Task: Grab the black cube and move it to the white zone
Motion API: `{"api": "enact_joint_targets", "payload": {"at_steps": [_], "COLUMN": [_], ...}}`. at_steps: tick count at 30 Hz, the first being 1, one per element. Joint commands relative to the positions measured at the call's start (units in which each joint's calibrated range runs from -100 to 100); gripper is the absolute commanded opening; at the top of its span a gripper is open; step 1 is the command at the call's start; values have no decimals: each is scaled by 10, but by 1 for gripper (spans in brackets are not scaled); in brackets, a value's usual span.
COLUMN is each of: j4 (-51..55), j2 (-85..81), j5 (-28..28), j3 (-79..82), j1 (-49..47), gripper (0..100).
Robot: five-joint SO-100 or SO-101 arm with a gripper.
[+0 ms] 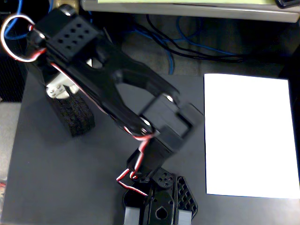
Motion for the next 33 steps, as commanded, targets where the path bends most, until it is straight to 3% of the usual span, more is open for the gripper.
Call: {"api": "enact_joint_targets", "payload": {"at_steps": [1,8,14,20,29,33], "j4": [-12,-12,10,67,115,97], "j2": [49,59,59,67,68,68], "j5": [0,-1,3,27,87,113], "j3": [-15,-21,-84,-112,-116,-119], "j1": [1,-7,-7,-2,3,56], "gripper": [2,4,24,33,37,36]}}
